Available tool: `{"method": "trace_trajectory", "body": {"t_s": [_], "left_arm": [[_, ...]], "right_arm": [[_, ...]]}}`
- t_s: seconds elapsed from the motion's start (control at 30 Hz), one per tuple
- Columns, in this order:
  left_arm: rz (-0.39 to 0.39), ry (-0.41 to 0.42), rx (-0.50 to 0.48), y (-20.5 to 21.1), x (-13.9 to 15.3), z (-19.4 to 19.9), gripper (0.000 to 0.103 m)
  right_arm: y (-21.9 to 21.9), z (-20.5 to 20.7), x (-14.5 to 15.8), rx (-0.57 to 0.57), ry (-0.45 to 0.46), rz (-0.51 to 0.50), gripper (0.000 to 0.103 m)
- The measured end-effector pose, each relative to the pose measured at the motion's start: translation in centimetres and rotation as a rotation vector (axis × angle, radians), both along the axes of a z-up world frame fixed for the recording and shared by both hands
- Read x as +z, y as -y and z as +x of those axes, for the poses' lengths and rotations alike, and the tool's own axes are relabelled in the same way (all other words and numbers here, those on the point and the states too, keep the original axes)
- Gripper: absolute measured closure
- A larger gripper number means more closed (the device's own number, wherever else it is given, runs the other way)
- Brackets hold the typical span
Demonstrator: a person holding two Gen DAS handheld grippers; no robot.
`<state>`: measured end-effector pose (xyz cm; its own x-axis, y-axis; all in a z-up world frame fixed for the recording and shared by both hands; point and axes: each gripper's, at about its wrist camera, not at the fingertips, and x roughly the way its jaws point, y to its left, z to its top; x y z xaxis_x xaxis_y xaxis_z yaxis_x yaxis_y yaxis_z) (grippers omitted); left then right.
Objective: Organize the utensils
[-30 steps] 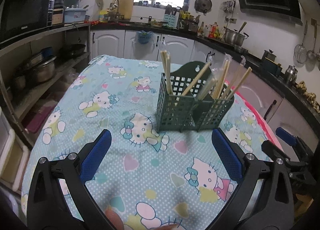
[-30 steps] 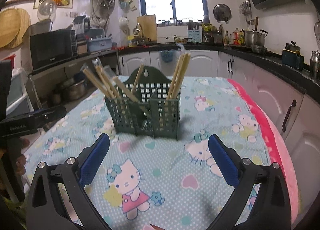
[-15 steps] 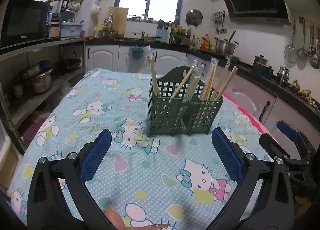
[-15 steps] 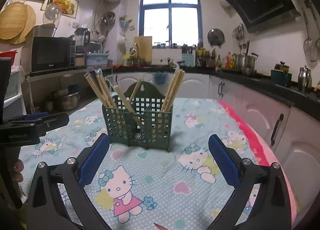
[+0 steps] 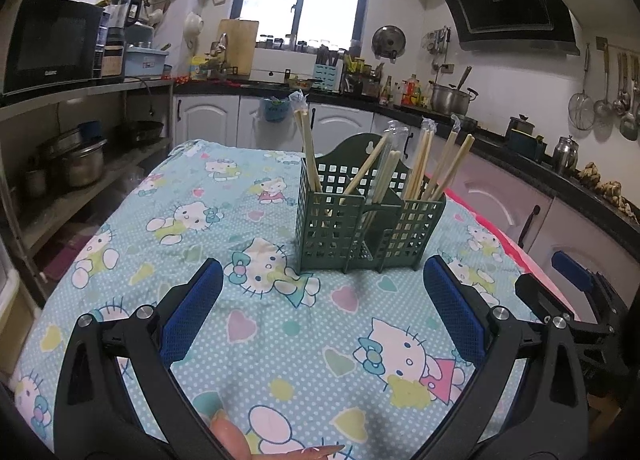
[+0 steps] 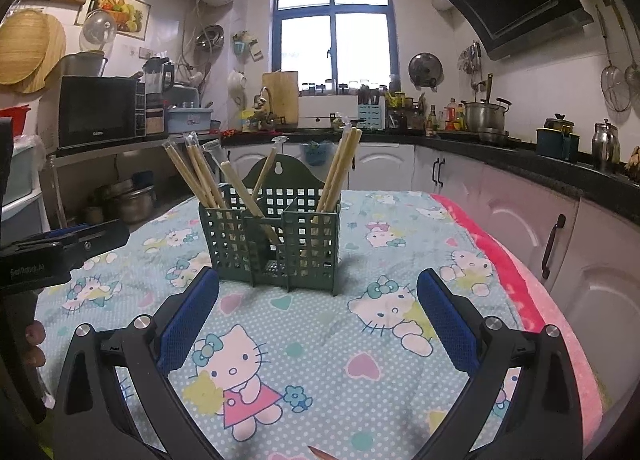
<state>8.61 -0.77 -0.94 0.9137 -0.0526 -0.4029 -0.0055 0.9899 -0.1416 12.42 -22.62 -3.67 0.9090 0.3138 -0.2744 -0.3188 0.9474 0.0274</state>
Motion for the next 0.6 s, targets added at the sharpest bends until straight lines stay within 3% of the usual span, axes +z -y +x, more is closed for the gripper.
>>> {"method": "trace_trajectory", "body": {"t_s": [0.6], "left_arm": [[0.002, 0.005, 0.015, -0.1, -0.01, 0.04, 0.011]], "right_arm": [[-0.13, -0.28, 0.13, -0.006, 0.003, 0.006, 0.006]]}}
